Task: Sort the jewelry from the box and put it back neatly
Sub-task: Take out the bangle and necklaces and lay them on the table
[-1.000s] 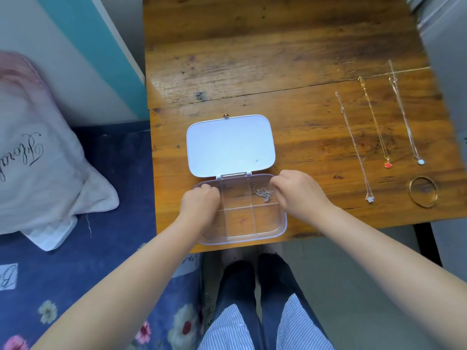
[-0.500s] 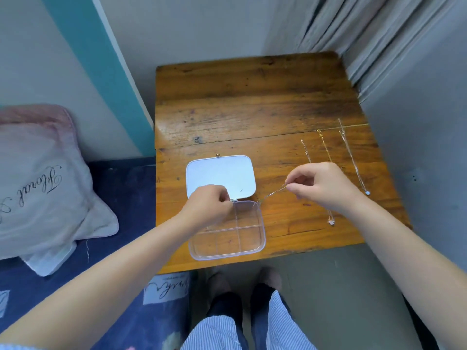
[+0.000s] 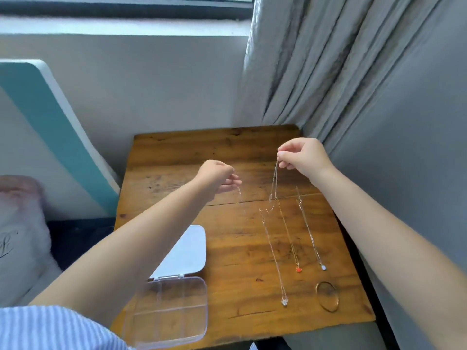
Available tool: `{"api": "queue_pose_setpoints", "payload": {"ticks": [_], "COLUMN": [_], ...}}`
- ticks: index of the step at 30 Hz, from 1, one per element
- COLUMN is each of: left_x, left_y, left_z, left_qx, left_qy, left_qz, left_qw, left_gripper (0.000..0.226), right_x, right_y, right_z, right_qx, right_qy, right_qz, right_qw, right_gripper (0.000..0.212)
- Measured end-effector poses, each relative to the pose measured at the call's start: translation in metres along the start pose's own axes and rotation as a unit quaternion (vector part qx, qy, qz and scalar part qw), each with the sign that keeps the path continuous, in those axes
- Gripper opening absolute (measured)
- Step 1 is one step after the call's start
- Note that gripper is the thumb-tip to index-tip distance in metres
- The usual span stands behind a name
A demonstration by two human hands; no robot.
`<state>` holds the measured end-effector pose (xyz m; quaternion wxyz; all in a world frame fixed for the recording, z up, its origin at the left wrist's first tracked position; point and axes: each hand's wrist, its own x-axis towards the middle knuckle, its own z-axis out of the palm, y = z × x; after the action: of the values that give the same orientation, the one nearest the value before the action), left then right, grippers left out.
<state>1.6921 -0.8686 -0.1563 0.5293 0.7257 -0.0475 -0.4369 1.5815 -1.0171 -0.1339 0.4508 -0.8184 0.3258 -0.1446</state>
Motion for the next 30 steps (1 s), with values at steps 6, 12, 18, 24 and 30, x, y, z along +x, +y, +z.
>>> {"api": "queue_pose_setpoints", "payload": {"ticks": [6, 12, 18, 24, 30], "left_x": [0.099, 0.193, 0.238, 0.243, 0.237], "left_y": [0.069, 0.054, -0.050, -0.089, -0.103], "left_z": [0.063, 0.107, 0.135, 0.139, 0.138], "left_qx": [-0.043, 0.098, 0.232, 0.297, 0.318], "left_qy": [0.099, 0.160, 0.121, 0.117, 0.095], "left_qz": [0.047, 0.076, 0.002, 0.043, 0.020], "left_qw": [0.993, 0.979, 0.965, 0.947, 0.943], "left_gripper": [0.023, 0.024, 0.027, 0.021, 0.026], "right_x": [0.117, 0.179, 0.163, 0.135, 0.129], "right_y": [0.033, 0.116, 0.237, 0.269, 0.272], "right_z": [-0.029, -0.011, 0.034, 0.042, 0.043], "right_qx": [0.073, 0.112, 0.057, -0.131, -0.156], "right_qy": [0.062, 0.072, 0.023, 0.018, 0.010], "right_qz": [0.007, 0.042, 0.185, 0.034, 0.026], "right_qw": [0.995, 0.990, 0.981, 0.991, 0.987], "right_gripper": [0.009, 0.014, 0.015, 0.014, 0.016]}}
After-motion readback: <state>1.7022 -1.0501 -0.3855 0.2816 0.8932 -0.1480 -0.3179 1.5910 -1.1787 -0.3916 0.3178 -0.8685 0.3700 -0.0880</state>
